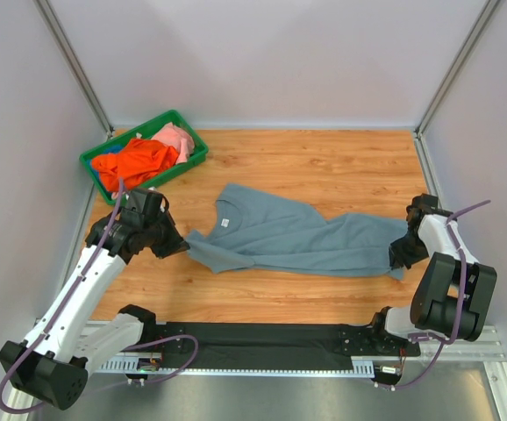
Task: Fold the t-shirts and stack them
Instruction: Flatten the tshirt out
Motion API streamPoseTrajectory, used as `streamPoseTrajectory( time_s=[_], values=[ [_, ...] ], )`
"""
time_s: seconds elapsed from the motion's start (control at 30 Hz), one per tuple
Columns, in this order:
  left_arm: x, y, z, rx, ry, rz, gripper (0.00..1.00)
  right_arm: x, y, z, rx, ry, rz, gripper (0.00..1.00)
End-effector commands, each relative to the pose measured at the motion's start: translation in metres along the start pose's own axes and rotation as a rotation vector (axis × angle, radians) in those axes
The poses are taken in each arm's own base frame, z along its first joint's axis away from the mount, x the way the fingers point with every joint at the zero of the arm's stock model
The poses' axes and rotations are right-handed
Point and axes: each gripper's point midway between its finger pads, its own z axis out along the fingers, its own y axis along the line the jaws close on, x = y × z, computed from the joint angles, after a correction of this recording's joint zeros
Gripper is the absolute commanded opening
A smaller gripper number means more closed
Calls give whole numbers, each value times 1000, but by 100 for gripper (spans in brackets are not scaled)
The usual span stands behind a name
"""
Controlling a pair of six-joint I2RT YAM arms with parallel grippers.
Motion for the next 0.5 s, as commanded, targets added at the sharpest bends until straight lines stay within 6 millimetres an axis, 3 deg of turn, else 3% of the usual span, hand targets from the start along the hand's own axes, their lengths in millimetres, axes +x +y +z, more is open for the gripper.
streamPoseTrajectory(
  time_s=[0.0, 0.17, 0.47],
  values=[
    [-6, -10, -5, 40, -17, 18, 0, -28, 13, -11, -32, -98, 27, 7],
    [-7, -13, -5, 46, -20, 16, 0, -28, 13, -9, -15, -78, 0, 20],
    [-9, -15, -6, 49, -25, 7, 0, -26, 17, -5, -22, -68, -1, 21]
  ],
)
